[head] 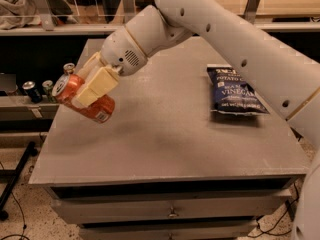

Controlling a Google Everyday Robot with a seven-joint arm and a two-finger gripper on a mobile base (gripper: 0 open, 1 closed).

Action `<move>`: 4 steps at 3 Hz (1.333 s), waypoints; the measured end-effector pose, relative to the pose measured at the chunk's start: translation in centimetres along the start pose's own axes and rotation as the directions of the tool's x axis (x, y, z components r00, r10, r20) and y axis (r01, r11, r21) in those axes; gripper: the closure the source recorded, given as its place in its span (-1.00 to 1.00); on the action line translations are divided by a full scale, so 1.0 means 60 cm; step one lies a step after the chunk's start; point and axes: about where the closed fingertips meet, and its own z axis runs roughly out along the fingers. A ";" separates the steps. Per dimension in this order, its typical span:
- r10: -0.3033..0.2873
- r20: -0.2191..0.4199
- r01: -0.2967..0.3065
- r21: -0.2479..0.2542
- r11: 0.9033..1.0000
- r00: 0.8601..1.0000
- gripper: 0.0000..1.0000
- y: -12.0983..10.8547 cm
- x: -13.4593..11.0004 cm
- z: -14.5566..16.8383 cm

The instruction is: Place coke can upright

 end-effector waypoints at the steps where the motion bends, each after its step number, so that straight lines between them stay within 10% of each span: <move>1: 0.065 0.059 -0.065 0.010 0.998 0.996 1.00 0.008 0.010 0.001; 4: 0.156 0.243 -0.180 0.078 0.981 0.957 1.00 0.021 0.017 0.018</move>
Offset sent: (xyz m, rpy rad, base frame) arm -0.0106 -0.0099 -0.0171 0.1128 0.1764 -0.1622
